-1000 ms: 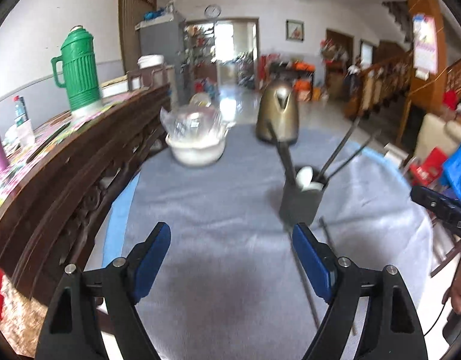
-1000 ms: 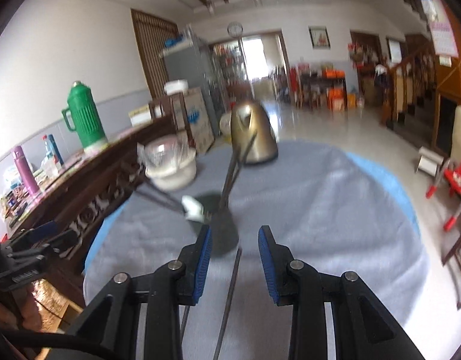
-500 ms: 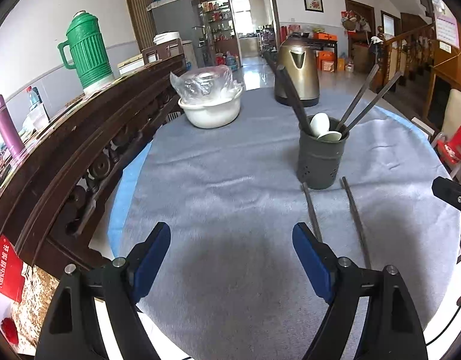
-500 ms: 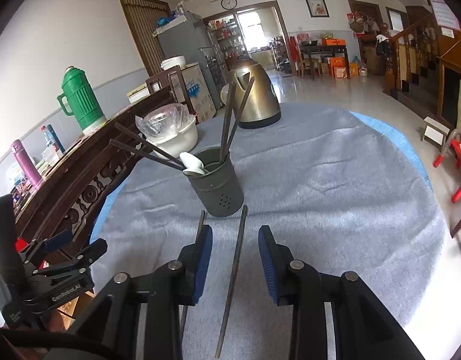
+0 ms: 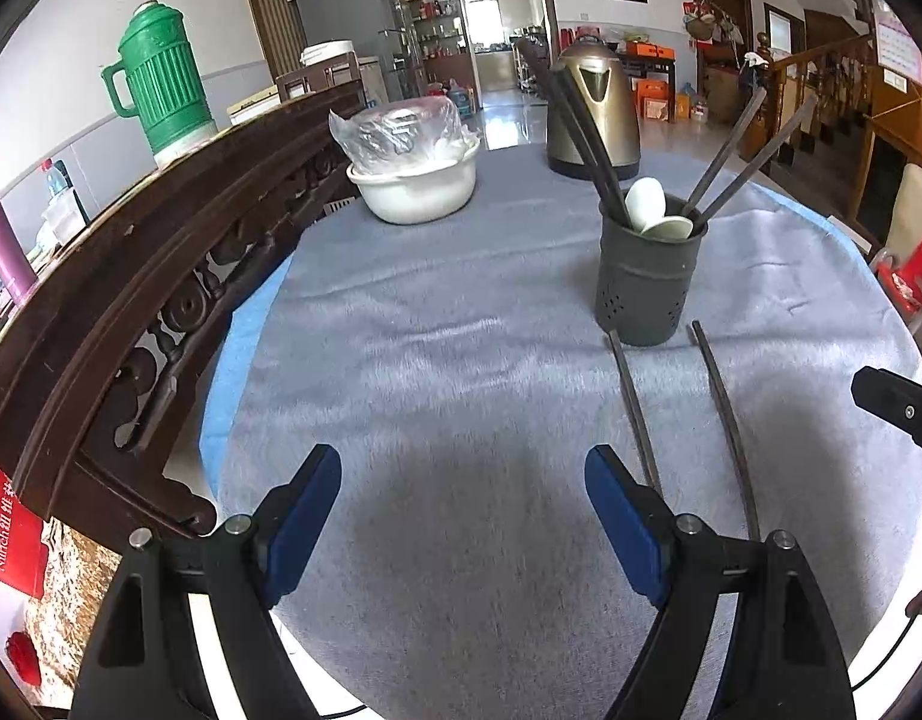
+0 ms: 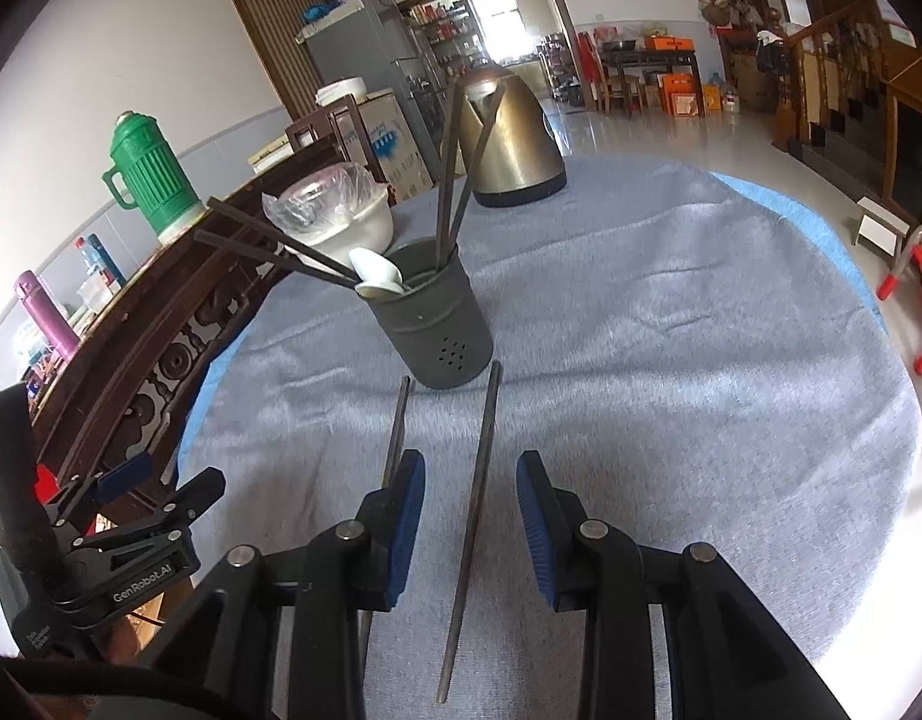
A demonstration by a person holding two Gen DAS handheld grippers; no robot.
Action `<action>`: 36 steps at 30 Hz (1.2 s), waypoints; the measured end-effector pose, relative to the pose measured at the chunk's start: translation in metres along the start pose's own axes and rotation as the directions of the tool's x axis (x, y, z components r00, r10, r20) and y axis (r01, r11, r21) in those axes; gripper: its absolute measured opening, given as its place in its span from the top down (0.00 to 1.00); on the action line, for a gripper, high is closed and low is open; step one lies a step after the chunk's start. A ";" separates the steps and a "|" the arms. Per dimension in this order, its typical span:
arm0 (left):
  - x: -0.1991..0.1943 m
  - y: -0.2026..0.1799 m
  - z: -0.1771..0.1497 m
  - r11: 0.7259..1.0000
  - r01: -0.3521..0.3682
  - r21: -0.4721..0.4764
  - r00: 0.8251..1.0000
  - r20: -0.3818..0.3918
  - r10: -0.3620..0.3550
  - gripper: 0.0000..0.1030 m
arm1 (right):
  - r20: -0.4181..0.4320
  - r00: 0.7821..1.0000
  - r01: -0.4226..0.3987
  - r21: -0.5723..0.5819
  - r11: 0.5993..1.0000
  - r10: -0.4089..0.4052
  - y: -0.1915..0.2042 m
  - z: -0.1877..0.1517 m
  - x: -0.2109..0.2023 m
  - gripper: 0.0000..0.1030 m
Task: Organize utensils
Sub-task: 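Move both tools back toward the last two dark chopsticks on the cloth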
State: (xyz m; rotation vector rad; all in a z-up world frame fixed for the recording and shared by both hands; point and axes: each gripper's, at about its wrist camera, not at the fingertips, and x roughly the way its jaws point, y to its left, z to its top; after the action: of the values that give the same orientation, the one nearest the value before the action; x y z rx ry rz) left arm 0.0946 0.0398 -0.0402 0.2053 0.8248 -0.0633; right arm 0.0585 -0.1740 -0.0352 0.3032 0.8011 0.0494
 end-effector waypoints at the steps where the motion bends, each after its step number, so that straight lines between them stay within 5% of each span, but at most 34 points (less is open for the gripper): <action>1: 0.002 0.000 -0.001 1.000 -0.002 0.002 1.000 -0.004 0.002 0.19 | -0.007 1.000 -0.001 0.002 1.000 0.002 0.000 -0.001 0.002 0.66; 36: 0.059 -0.019 0.000 0.997 0.061 0.046 0.993 -0.107 -0.056 0.19 | -0.148 0.989 0.022 0.021 1.000 -0.019 -0.012 0.000 0.068 0.66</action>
State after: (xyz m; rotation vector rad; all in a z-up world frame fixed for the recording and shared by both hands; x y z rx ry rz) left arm 0.1321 0.0231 -0.0868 0.2322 0.9354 -0.1291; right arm 0.1051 -0.1746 -0.0855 0.3157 0.9519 0.0439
